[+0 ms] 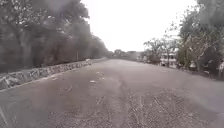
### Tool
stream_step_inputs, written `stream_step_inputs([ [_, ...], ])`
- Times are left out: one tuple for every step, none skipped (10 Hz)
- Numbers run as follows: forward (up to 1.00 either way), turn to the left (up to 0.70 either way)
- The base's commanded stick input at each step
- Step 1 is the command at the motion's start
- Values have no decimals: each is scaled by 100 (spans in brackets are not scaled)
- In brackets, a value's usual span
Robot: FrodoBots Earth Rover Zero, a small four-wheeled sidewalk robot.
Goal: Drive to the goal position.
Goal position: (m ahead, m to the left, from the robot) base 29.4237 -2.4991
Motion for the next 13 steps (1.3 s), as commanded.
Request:
stream_step_inputs([
  [0, 0],
  [0, 0],
  [0, 0],
  [0, 0],
  [0, -6],
  [0, -25],
  [0, -44],
  [0, -28],
  [0, -9],
  [0, 0],
  [0, 0],
  [0, 0],
  [0, 0],
])
